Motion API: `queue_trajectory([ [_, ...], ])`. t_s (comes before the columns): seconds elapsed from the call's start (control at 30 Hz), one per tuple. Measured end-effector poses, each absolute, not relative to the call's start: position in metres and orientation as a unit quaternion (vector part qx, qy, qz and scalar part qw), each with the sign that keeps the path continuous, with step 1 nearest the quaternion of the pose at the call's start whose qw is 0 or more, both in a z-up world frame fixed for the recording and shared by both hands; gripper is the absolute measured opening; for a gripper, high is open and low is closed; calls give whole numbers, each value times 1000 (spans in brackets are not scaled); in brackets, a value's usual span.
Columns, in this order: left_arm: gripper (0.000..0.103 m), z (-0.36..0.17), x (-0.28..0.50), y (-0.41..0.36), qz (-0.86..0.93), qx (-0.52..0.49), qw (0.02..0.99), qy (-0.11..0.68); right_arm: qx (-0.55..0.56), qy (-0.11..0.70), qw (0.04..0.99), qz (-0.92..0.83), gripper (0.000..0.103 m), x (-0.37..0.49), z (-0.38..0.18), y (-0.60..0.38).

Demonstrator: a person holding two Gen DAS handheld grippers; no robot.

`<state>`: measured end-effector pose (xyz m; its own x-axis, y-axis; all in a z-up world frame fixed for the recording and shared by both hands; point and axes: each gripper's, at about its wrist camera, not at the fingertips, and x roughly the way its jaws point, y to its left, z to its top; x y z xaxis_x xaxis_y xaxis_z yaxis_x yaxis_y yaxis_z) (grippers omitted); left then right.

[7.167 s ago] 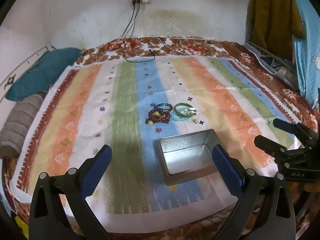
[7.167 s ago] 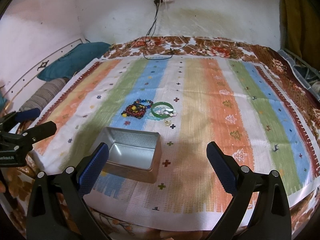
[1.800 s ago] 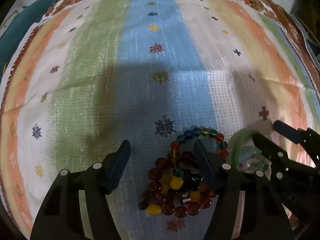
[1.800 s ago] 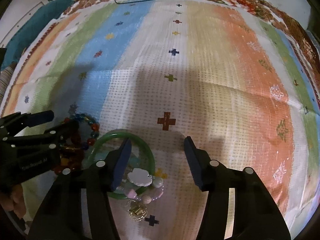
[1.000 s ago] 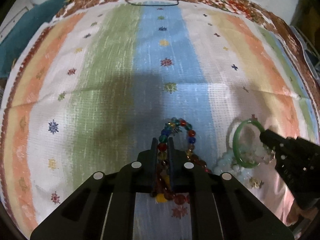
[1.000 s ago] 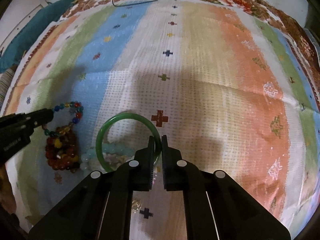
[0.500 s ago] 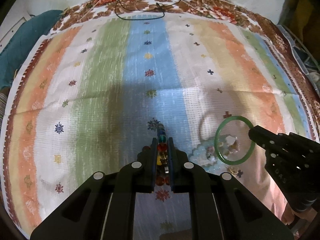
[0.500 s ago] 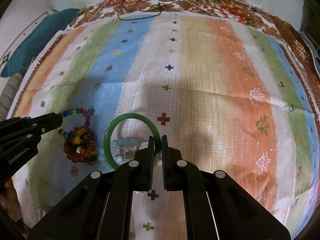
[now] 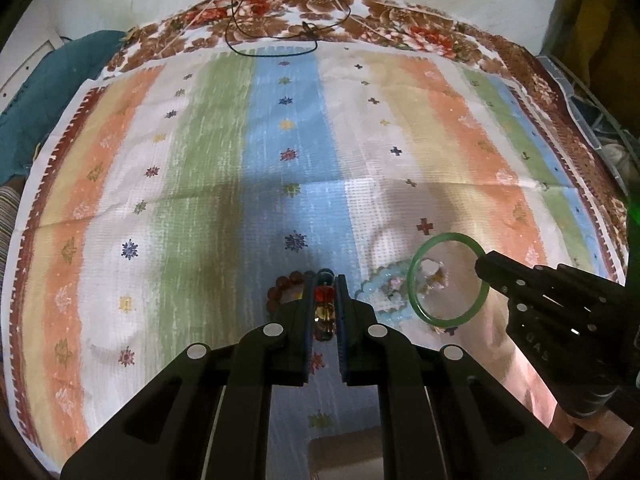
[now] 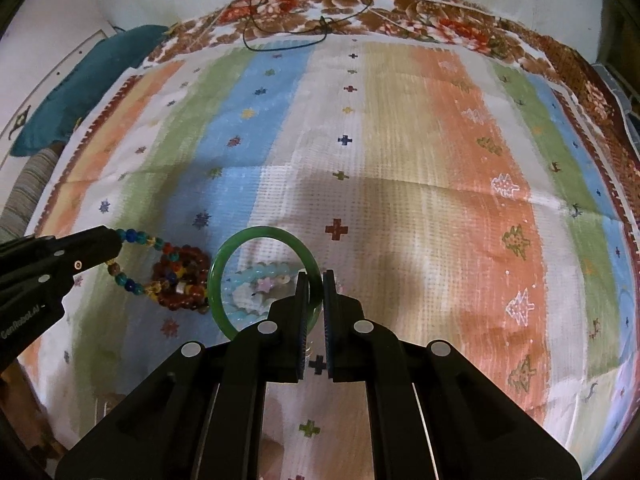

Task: Organize jewelry
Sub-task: 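Lift and carry the bangle and bead bracelet with both tools toward the silver tin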

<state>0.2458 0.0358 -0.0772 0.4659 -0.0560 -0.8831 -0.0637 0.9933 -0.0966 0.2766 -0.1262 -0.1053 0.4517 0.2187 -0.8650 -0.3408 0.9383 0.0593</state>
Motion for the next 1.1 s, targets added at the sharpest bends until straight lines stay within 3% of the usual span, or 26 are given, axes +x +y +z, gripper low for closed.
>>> queue_trajectory([
  [1.1, 9, -20, 161, 24, -35, -76, 884, 460, -48, 448, 872, 192, 8, 206, -57, -144],
])
